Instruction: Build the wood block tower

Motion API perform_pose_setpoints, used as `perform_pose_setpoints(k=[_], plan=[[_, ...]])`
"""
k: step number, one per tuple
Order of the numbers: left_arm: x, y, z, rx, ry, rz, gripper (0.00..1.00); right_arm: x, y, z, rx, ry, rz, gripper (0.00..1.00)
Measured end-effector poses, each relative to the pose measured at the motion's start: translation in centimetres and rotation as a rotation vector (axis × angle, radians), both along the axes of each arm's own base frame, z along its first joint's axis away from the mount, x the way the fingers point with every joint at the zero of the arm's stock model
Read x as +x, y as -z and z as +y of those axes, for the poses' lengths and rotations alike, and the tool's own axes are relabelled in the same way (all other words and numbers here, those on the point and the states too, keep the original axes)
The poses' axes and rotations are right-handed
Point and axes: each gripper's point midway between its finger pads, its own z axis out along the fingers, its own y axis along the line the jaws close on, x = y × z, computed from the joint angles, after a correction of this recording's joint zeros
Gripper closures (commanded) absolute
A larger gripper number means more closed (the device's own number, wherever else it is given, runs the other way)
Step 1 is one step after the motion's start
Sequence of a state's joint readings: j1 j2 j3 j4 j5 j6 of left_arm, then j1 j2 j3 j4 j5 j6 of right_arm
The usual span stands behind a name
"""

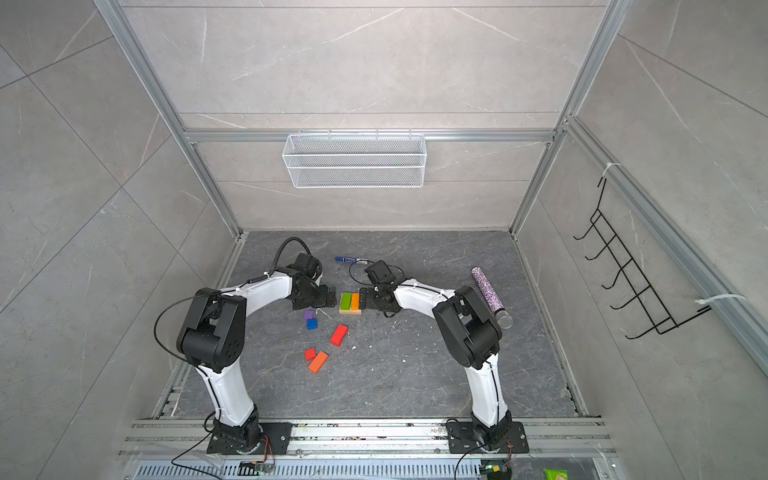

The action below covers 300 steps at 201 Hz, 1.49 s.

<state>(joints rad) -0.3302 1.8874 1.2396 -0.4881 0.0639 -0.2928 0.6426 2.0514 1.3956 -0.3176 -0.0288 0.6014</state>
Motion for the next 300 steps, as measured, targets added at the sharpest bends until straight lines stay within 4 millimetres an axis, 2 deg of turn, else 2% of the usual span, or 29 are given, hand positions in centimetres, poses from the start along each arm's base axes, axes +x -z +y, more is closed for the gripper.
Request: perform_pose_setpoints(k=[96, 300], plan=[[-0.14, -0.04, -0.36, -0.019, 0.008, 0.007, 0.00, -0.29, 0.17, -0.50, -0.054, -0.005, 0.004, 0.12], [-0.24, -0.03, -0.61, -0.025, 0.013, 0.009, 0.00, -0.75, 0.38, 0.30, -0.094, -0.040, 0.007, 0.12]])
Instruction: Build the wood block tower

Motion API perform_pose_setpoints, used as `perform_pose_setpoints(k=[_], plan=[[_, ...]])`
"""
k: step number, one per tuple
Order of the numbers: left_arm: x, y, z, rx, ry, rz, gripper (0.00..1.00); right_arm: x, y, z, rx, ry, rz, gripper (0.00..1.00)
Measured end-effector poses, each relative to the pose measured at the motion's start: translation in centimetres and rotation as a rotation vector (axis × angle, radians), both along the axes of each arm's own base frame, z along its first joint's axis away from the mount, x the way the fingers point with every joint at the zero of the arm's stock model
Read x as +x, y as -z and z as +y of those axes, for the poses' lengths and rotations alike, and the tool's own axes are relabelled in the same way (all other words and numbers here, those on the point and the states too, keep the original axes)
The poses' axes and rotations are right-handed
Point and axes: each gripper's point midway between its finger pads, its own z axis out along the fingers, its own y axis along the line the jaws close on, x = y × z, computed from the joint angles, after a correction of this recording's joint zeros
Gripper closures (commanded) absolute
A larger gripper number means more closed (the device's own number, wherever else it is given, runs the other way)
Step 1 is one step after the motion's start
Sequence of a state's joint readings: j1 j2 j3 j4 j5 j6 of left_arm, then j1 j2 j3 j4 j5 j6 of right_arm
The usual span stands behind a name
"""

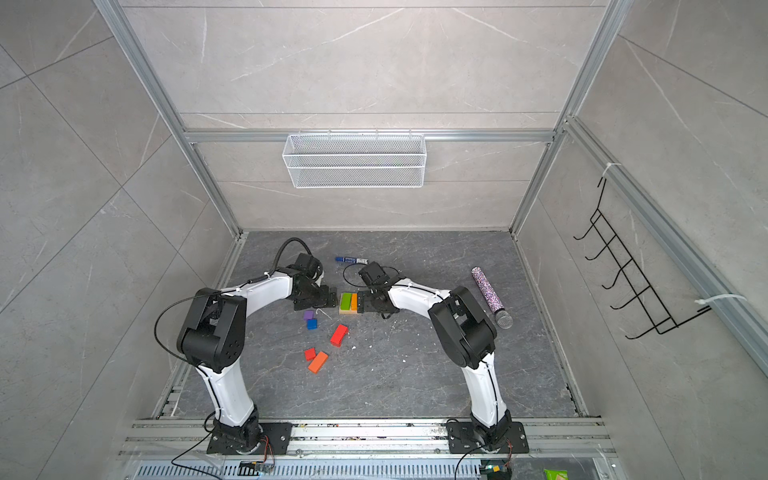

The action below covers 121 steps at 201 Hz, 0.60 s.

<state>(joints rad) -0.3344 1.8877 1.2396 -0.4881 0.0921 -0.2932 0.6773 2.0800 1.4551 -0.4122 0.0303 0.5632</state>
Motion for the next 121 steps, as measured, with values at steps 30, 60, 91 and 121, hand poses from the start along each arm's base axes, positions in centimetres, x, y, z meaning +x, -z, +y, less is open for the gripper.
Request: perform_pose_setpoints(k=[30, 60, 91, 121], plan=[[-0.13, 0.00, -0.32, -0.008, 0.008, 0.003, 0.00, -0.01, 0.02, 0.08, -0.002, -0.004, -0.001, 0.12], [-0.26, 0.00, -0.63, -0.013, 0.015, 0.005, 0.00, 0.00, 0.02, 0.09, -0.002, -0.004, -0.001, 0.12], [-0.35, 0.06, -0.81, -0.013, 0.020, 0.007, 0.01, 0.03, 0.04, 0.11, -0.002, -0.005, -0.001, 0.12], [-0.45, 0.34, -0.96, -0.010, 0.024, 0.013, 0.00, 0.09, 0.03, 0.21, -0.002, -0.006, -0.002, 0.12]])
